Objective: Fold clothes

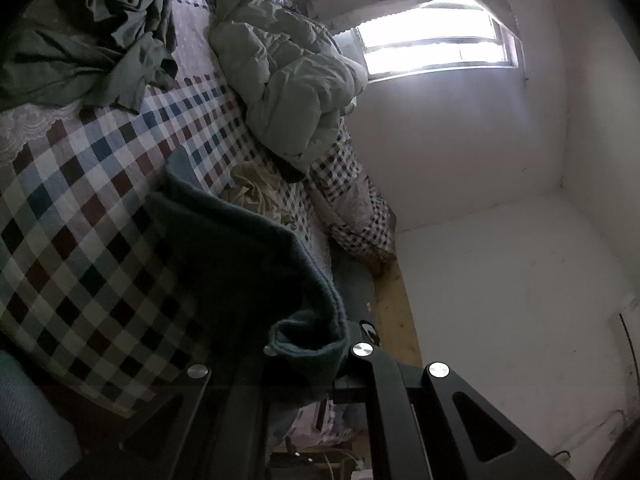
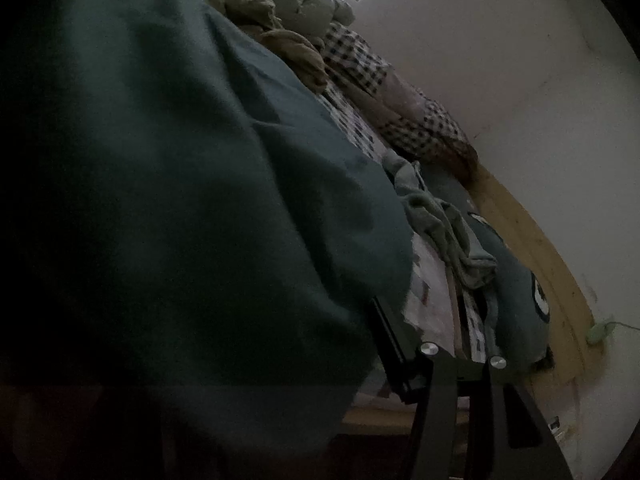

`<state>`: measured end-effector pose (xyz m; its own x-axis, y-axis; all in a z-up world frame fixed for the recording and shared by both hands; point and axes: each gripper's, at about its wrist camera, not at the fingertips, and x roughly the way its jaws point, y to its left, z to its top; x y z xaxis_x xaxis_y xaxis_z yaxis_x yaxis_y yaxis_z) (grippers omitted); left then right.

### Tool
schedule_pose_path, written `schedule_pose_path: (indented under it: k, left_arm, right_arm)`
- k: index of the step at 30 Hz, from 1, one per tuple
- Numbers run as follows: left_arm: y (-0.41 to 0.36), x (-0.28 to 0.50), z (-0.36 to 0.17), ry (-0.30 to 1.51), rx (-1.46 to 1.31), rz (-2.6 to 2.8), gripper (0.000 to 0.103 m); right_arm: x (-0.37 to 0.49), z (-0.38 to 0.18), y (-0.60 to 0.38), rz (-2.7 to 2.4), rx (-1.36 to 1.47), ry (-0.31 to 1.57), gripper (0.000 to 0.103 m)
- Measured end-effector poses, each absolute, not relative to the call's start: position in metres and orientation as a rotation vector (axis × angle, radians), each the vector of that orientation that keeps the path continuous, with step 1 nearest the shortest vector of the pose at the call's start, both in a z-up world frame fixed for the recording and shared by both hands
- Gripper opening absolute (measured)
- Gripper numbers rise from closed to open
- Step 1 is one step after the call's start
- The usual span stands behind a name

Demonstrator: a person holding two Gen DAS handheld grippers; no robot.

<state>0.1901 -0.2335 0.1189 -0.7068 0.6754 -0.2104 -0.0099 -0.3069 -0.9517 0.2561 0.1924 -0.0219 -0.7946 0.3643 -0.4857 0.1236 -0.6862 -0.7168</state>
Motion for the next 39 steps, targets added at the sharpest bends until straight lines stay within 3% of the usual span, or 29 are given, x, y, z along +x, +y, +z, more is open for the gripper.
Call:
schedule_pose_path:
  k: [12,18,25,39]
  left_arm:
    - [-0.240,0.198,0.111,-1.495,-0.873,2.083,0.003]
    - [-0.245,0.203,0.105,-1.500,-0.888,2.100,0.003]
    - [-0.257,0.212,0.098,-1.515,-0.892,2.128,0.003]
    - [-0.262,0.240,0.115,-1.436,-0.817,2.196,0.003]
  right_arm:
    - [0.282,-0.004,0.193,2.587,-0.874,-1.344,0.055]
    - [0.291,0.009,0.190,2.605,-0.893,-1.353,0.025]
    - [0.304,0.039,0.196,2.638,-0.873,-1.334,0.005]
    - [0.297,0.135,0.208,2.757,-0.670,-1.252,0.003]
